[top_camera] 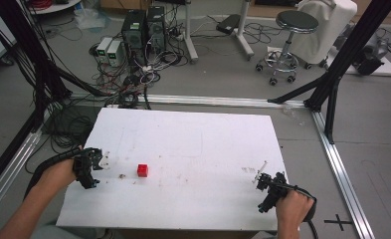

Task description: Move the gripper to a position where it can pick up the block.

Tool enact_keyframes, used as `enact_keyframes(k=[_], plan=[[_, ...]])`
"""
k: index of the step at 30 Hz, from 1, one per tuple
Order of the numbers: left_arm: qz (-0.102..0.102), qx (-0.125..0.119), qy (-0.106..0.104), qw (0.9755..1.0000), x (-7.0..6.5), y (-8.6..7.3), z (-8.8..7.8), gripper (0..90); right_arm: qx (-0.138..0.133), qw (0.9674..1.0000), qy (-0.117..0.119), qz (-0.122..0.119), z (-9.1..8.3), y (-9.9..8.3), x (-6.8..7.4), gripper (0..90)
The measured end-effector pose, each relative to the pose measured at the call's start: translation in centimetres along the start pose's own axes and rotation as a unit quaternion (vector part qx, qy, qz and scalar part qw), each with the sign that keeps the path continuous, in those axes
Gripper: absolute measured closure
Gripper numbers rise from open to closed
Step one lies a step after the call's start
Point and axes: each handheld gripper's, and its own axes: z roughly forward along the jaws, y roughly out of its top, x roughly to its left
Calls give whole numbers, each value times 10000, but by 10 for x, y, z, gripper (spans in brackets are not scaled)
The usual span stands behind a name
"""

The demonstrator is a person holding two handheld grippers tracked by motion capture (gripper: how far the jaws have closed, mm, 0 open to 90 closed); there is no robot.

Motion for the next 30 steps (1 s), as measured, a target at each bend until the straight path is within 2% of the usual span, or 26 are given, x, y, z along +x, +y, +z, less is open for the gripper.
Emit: enact_keyframes(k=[6,8,18,23,25,30], plan=[[151,30,-46,9999,7,9,-2,219,-33,10000,-1,40,0,-1,0,31],[265,57,-79,9996,11,12,-3,219,-15,10000,5,5,0,0,0,31],[445,29,-39,9990,22,32,-6,219,-64,10000,-4,23,-1,-1,0,31],[577,68,-94,9983,25,45,-4,219,-77,10000,-8,-8,-1,-1,-1,31],[558,35,-115,9984,25,47,-3,219,-86,10000,-3,-17,-2,-1,-1,31],[761,60,-160,9970,27,58,-2,219,-102,9999,-12,22,-2,-2,-1,31]])
